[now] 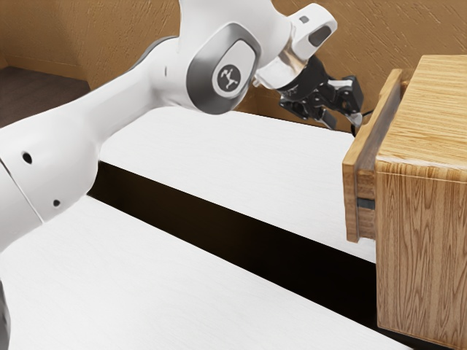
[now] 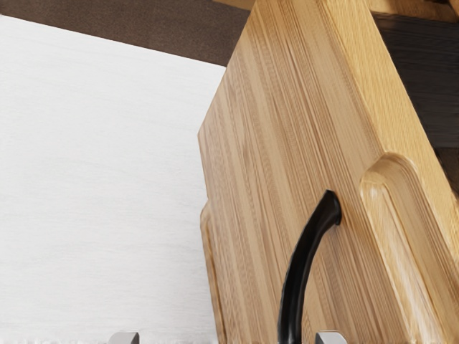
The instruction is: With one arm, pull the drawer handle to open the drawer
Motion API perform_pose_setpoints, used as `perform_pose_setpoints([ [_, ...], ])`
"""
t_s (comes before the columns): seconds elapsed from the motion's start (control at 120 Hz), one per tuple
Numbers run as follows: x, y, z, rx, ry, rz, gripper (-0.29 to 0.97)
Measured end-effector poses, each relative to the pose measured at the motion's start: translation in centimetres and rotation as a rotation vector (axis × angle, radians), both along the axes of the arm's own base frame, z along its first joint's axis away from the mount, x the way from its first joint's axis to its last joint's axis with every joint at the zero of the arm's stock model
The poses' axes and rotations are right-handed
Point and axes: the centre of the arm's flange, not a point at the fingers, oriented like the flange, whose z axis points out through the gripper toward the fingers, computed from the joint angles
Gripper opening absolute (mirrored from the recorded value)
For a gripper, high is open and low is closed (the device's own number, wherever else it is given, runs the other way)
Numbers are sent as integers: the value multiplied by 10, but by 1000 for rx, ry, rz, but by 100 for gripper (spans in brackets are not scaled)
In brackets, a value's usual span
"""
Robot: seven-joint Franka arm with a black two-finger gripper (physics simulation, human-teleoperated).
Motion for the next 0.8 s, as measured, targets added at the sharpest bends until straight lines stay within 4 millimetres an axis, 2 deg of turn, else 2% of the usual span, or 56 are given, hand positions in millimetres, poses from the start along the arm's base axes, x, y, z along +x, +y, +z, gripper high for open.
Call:
perform_pose_setpoints([
  [0.242,-15,12,3,15,16,25,28],
  [0.383,-21,29,7,11,22,53,27],
  [0.617,-27,27,3,18,34,52,27],
  [0.8,-37,52,9,18,38,97,28],
])
